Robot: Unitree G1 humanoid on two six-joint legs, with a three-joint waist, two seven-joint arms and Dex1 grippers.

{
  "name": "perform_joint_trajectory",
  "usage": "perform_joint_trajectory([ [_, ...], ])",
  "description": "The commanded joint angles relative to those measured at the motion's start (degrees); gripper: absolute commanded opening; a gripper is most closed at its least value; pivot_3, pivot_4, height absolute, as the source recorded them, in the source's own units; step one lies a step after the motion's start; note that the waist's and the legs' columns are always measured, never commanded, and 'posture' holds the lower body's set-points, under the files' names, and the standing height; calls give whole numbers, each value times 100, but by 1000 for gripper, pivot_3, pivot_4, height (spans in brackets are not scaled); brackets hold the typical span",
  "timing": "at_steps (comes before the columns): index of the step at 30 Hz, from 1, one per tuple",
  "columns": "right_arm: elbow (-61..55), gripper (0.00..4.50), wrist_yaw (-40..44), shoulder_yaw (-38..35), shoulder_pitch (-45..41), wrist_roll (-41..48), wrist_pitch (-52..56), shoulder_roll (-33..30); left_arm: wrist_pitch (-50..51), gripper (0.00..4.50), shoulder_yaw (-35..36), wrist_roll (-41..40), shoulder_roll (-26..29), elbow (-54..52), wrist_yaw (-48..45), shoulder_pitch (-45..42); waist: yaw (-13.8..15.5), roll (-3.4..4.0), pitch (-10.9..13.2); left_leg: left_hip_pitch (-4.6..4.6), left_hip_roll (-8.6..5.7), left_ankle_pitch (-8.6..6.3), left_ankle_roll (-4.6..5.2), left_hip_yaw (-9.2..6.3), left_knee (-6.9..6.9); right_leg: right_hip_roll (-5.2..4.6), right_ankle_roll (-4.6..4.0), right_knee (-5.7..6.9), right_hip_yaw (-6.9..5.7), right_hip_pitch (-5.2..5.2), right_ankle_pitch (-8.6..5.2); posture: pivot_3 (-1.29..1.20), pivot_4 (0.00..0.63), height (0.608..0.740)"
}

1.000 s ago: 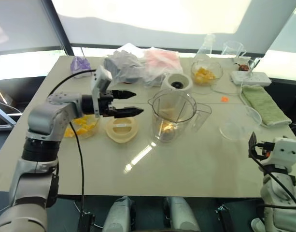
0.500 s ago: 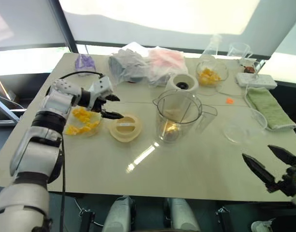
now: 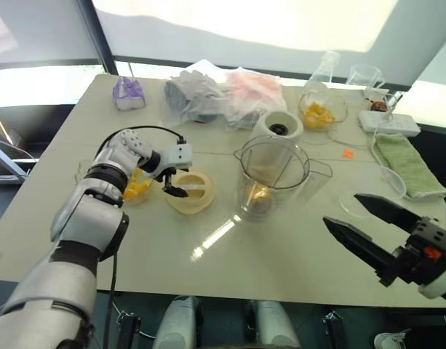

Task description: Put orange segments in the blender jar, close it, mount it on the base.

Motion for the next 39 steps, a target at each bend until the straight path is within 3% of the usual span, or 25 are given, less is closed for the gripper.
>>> perform_joint_trajectory([
  [1, -145, 4460, 33, 81, 60, 29, -14, -78, -58, 4500, 33, 206, -147, 26, 246, -109, 9, -1, 0, -7, 0, 0, 0, -1, 2, 0, 11, -6, 0, 0, 7, 0, 150, 740],
  [8, -145, 4460, 16, 578, 73, -194, -110, -283, 128, 4500, -20, 524, -507, 168, 689, -31, 76, -1, -9, -8, -3, 0, 1, 2, 8, -4, 29, -13, 1, 1, 22, 0, 150, 740],
  [11, -145, 4500, -68, 796, 19, -232, -224, -347, 121, 3729, -36, 613, -539, 193, 736, 6, 109, -1, -11, 2, 0, 0, 1, 2, 8, 0, 26, -10, 0, 5, 23, 0, 150, 740],
  [16, -145, 4500, -75, 990, 139, -482, -391, -340, -33, 1334, -74, 739, -475, 168, 579, 66, 119, 0, -18, 24, 2, 0, 0, 3, 7, 2, 4, -8, 0, 24, 14, 0, 150, 740],
  [19, -145, 4500, -52, 1056, 220, -605, -494, -342, -106, 240, -74, 786, -443, 149, 542, 98, 120, -1, -20, 31, 1, 1, 1, 6, 11, -1, -1, -8, 1, 32, 18, 0, 150, 740],
  [28, -145, 4500, -82, 1682, 50, -1314, -484, -129, -270, 248, 236, 522, -241, -46, 384, 25, 114, -3, -23, 29, 5, 1, 1, 6, 11, 5, -3, -8, 1, 29, 19, 0, 150, 740],
  [39, 297, 4500, 289, 2388, -208, -2260, -183, 409, -81, 248, 990, -28, 208, -148, -254, -1688, 118, -13, -16, 0, 3, 0, 3, 7, 14, 8, -1, -10, -1, 6, 20, 0, 150, 740],
])
